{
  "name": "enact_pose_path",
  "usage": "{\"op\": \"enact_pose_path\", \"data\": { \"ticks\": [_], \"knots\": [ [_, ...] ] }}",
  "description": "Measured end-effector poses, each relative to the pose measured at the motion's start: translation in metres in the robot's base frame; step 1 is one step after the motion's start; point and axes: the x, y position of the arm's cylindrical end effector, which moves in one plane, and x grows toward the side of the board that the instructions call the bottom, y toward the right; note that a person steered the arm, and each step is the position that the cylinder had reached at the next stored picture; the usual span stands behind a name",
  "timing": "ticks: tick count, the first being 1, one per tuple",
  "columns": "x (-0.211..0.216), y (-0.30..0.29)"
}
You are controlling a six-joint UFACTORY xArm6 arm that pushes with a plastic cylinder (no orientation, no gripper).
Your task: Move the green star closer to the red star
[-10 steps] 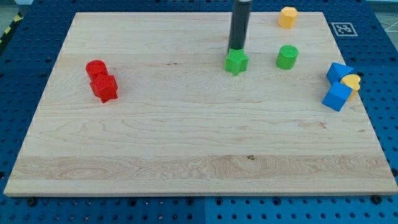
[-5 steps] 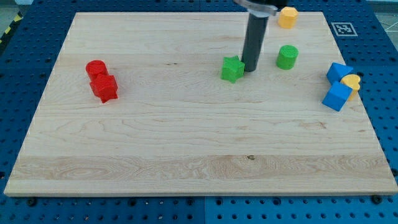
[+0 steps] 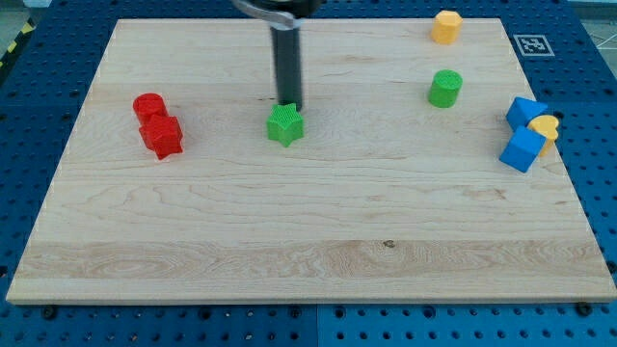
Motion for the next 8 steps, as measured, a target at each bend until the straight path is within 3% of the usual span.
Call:
{"op": "enact_pose_path", "data": {
  "ticks": [1,2,4,6,7,8],
  "knots": [
    [0.031,0.03],
    [0.044,0.016],
    [0.042,-0.074],
    [0.042,-0.013],
    [0.029,-0.016],
    [0.011,-0.06]
  ]
}}
